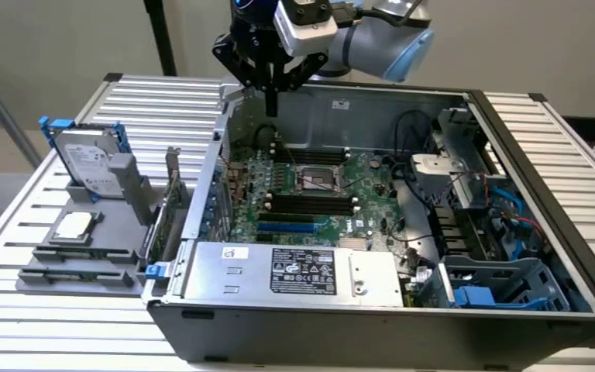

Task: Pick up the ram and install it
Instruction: 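Reach for the ram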

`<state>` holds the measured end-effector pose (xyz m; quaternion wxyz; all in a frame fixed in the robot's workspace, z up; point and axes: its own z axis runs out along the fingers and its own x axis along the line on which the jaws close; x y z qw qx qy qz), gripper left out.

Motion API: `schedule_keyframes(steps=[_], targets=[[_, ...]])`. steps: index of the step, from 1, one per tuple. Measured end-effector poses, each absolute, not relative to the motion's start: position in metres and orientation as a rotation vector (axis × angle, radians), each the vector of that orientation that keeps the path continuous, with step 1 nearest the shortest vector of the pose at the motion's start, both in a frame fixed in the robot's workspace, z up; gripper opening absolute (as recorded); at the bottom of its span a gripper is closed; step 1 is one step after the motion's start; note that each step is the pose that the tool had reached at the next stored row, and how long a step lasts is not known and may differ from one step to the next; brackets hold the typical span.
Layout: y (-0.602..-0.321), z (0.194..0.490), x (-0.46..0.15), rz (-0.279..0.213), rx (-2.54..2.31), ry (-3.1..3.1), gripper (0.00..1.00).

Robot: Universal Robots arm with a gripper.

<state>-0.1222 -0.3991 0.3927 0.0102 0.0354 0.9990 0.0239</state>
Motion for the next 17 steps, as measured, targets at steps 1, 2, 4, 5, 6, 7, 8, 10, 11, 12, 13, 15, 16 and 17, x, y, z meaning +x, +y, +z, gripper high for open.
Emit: schedule_keyframes(steps=[1, 2, 4, 5, 6, 7, 8, 10, 11, 12, 13, 15, 16, 17], targets=[[-0.4, 0.393, -0.124, 0.075, 0.111, 3.118, 0.11], [-0.401, 0.393, -0.128, 0.075, 0.11, 3.118, 0.11], [-0.404, 0.393, -0.137, 0.075, 0.11, 3.118, 0.11], [-0.405, 0.393, -0.142, 0.075, 0.111, 3.118, 0.11], [-0.407, 0.393, -0.146, 0.075, 0.11, 3.118, 0.11], [-0.408, 0.393, -0.151, 0.075, 0.11, 3.118, 0.11], [-0.41, 0.393, -0.155, 0.075, 0.11, 3.118, 0.11], [-0.412, 0.393, -0.165, 0.075, 0.111, 3.118, 0.11], [-0.414, 0.393, -0.169, 0.075, 0.11, 3.118, 0.11], [-0.415, 0.393, -0.174, 0.075, 0.11, 3.118, 0.11], [-0.416, 0.393, -0.178, 0.075, 0.11, 3.118, 0.11], [-0.418, 0.392, -0.187, 0.075, 0.111, 3.118, 0.11], [-0.419, 0.392, -0.192, 0.075, 0.11, 3.118, 0.11], [-0.421, 0.392, -0.196, 0.075, 0.11, 3.118, 0.11]])
